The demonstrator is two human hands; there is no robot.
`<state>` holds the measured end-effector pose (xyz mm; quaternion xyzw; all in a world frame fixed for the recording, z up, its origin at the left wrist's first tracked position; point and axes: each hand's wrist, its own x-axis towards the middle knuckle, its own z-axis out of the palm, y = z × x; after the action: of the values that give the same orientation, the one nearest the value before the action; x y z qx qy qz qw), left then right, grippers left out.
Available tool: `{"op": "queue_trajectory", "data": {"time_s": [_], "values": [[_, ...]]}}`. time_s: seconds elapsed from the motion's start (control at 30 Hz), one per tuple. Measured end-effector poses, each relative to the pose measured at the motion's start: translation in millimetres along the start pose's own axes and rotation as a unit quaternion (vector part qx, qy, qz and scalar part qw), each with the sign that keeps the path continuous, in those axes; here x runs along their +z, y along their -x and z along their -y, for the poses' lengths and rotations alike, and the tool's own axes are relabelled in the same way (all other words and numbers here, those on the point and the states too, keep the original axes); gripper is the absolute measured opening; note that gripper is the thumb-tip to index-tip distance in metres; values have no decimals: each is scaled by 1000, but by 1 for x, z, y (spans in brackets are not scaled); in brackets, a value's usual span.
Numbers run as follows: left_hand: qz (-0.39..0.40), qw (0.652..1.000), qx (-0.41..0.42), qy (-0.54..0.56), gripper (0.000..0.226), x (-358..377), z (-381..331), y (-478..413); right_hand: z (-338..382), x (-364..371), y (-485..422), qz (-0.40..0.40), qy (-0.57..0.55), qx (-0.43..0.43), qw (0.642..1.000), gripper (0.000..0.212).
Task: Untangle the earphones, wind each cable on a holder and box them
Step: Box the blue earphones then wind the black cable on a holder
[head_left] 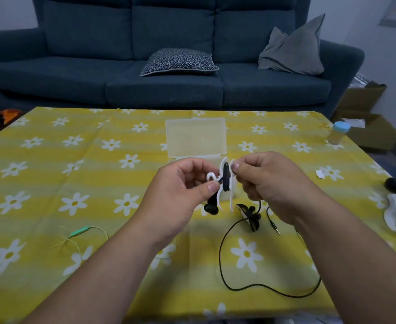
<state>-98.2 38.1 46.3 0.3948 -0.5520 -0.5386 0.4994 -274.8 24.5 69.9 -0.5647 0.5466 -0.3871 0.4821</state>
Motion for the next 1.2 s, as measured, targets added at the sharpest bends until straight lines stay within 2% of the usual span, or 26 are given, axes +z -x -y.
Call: {"op": "queue_trajectory", "data": {"time_s": [0.1,0.17,0.33,0.43,0.57,0.7,0.83,0.93,1.03,1.2], "values": [[-46,995,-21,84,17,1,-2,-1,-7,10,0,45,39,22,998,32],[-92,991,-27,96,16,-1,-2,-3,-12,15,1,91,75,38,992,33],[-180,983,-24,27,18,-8,5,-8,-10,20,4,151,95,49,983,33],[-186,982,-23,2,18,-10,7,-9,-7,20,6,164,111,36,979,31],[-181,978,-10,-103,18,-17,8,-12,0,12,7,143,108,9,984,28],[-137,979,-15,-153,16,-19,9,-11,7,5,8,100,48,-21,994,28],[-43,974,-16,-223,16,-14,8,-7,10,3,6,32,-4,-41,999,26],[15,982,-31,-188,17,-10,5,-3,9,1,4,-17,-10,-40,999,29],[57,988,-48,-136,17,-8,5,-1,3,-2,0,-59,43,-43,996,31],[79,994,-54,-51,19,-6,4,-1,-2,-3,-5,-87,73,-27,993,30]]}}
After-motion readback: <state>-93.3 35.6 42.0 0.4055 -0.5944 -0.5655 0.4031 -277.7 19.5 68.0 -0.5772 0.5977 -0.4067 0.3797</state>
